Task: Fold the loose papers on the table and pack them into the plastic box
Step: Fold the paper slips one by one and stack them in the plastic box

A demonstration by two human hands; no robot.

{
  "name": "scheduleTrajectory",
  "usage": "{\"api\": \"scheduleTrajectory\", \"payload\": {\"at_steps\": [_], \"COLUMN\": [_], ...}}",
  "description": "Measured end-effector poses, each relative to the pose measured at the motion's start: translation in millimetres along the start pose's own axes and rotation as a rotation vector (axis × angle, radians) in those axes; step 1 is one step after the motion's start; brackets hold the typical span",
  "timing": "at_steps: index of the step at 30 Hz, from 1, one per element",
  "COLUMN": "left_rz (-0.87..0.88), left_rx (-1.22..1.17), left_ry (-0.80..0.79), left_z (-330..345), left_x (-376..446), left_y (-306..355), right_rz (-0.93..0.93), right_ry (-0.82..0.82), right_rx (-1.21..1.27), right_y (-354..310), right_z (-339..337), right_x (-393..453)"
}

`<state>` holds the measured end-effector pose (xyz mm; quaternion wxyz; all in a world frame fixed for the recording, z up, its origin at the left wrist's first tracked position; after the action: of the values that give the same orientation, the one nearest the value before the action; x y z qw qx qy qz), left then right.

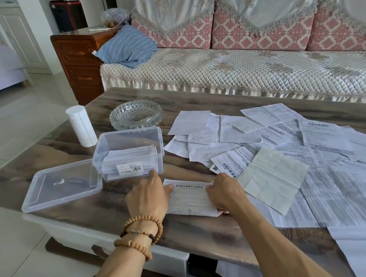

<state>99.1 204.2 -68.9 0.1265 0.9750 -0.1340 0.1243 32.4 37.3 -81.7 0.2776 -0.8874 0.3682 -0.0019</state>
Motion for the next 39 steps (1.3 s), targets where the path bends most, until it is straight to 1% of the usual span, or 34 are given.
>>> {"api": "scheduleTrajectory", "payload": {"at_steps": [2,3,5,7,8,9,11,13,14,15,16,17,18,19,20,21,22,23,24,29,34,37,39], "left_rz": [0.064,0.123,0.289,0.513,0.599,0.643,0.643,0.619,0.608,0.603,0.606,0.605,0.602,0.598,0.593,0.584,0.578,0.571,0.564,0.542,0.520,0.476,0.460], "left_rx": [0.014,-0.008,-0.063,-0.098,-0.102,-0.101,-0.089,-0.044,-0.032,-0.029,-0.021,-0.007,0.000,0.002,0.003,0.011,0.022,0.028,0.035,0.030,-0.012,-0.053,-0.075], "left_ry": [0.115,0.165,0.192,0.126,0.055,-0.034,-0.171,-0.225,-0.233,-0.237,-0.242,-0.247,-0.247,-0.251,-0.266,-0.288,-0.311,-0.331,-0.345,-0.438,-0.469,-0.462,-0.457], "left_z": [5.3,8.7,16.6,19.8,20.0,21.0,24.3,27.0,27.3,26.6,26.2,26.9,27.8,27.8,27.2,26.1,25.0,23.6,21.4,18.2,15.0,15.6,17.1], "left_x": [-8.9,-12.0,-12.8,-9.9,-9.7,-10.2,-9.1,-9.6,-9.2,-8.9,-8.5,-7.6,-7.1,-7.0,-7.5,-7.8,-7.6,-7.9,-7.2,-4.9,-9.4,-13.2,-14.8], "left_y": [-1.7,-2.6,-6.2,-8.3,-8.9,-10.7,-19.0,-23.0,-23.6,-22.7,-22.0,-22.5,-23.1,-22.9,-21.8,-21.2,-20.6,-20.2,-21.0,-34.8,-45.2,-44.7,-43.2], "right_rz": [-0.001,-0.002,0.000,-0.001,-0.006,-0.009,-0.021,-0.053,-0.081,-0.119,-0.185,-0.292,-0.430,-0.564,-0.672,-0.695,-0.644,-0.594,-0.573,-0.589,-0.584,-0.636,-0.648], "right_ry": [0.003,0.002,0.001,0.004,0.006,0.007,0.008,0.042,0.108,0.214,0.355,0.491,0.563,0.568,0.492,0.342,0.194,0.108,0.078,0.033,-0.040,0.005,-0.001], "right_rx": [-0.010,-0.017,-0.024,-0.029,-0.031,-0.026,-0.006,0.010,0.006,-0.030,-0.081,-0.130,-0.172,-0.215,-0.249,-0.263,-0.269,-0.283,-0.295,-0.414,-0.527,-0.569,-0.498], "right_y": [-0.8,-1.4,-2.1,-2.7,-2.3,-1.4,-0.8,1.1,1.7,2.6,0.5,-6.1,-15.1,-24.0,-28.8,-31.1,-30.1,-26.4,-24.4,0.5,22.1,3.6,-14.1], "right_z": [-0.2,-0.7,-1.0,-1.7,-1.1,-0.4,0.7,-0.9,-3.8,-7.4,-11.1,-11.8,-7.0,2.5,19.1,35.6,48.0,54.3,55.8,38.0,14.4,11.0,24.9], "right_x": [-0.5,-1.1,-2.0,-2.6,-1.5,-0.7,-1.2,-4.8,-7.0,-10.2,-16.0,-23.4,-30.7,-37.5,-41.4,-45.2,-47.5,-48.5,-47.3,-43.9,-45.9,-46.1,-51.4]}}
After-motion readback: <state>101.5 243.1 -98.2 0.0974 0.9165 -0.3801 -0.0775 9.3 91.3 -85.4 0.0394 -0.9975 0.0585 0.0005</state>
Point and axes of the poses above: each hand's wrist, its own x-axis towards the middle knuckle, its own z-axis out of the palm, y = z × x, the point moved 3 cm from there along x, towards the middle knuckle, and after that the axes turned 7 degrees about y, right-handed, at the moved point
